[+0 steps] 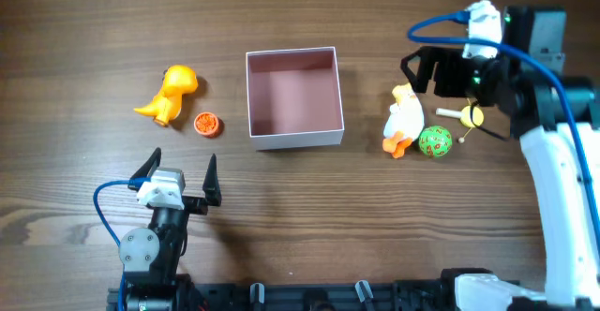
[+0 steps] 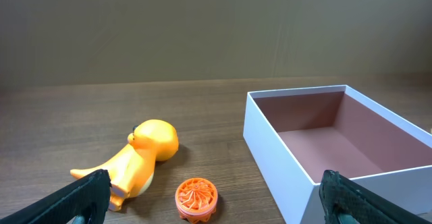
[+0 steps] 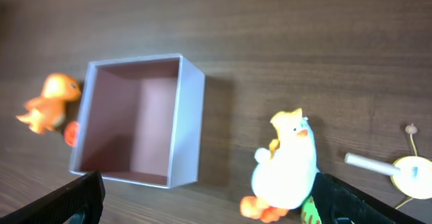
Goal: Pack container
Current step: 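Move right gripper over the white duck plush and grasp it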
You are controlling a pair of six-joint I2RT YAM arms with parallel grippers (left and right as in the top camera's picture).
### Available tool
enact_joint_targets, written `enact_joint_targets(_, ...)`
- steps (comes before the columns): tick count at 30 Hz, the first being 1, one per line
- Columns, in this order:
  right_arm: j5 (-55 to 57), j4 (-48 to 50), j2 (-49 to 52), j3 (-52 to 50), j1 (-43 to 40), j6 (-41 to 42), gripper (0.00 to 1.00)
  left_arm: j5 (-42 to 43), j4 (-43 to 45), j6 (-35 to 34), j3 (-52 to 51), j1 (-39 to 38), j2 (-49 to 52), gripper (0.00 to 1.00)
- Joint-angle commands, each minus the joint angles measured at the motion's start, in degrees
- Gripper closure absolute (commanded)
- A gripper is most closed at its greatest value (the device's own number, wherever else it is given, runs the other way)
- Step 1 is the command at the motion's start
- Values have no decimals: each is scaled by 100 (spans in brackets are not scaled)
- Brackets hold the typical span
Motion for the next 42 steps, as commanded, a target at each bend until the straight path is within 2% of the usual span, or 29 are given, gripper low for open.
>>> enact_joint_targets(1, 48, 13, 227, 122, -2, -483, 0, 107, 11, 111, -46, -26, -42, 0)
enact_joint_targets(6, 131, -195, 428, 96, -2, -413, 0, 105, 11, 111, -46, -26, -42, 0)
enact_joint_targets(9, 1069, -341, 669, 70, 15, 361, 0, 107, 11, 111, -46, -26, -42, 0)
enact_joint_targets(13, 1976, -339, 1163, -225, 280, 629, 0, 105, 11, 111, -46, -26, -42, 0)
enact_joint_targets(17, 2024, -350, 1762, -264, 723, 1010, 0, 107, 11, 111, -46, -26, -42, 0)
enact_joint_targets(22, 2802, -328, 2288, -264, 1150, 1711, 1, 105, 11, 111, -46, -26, -42, 0)
enact_joint_targets(35, 3014, -330, 2570, -299, 1161, 1757, 0, 105, 11, 111, -46, -26, -42, 0)
enact_joint_targets(42, 2975, 256, 2579, -1045, 1134, 1714, 2, 105, 11, 111, -46, -26, -42, 0)
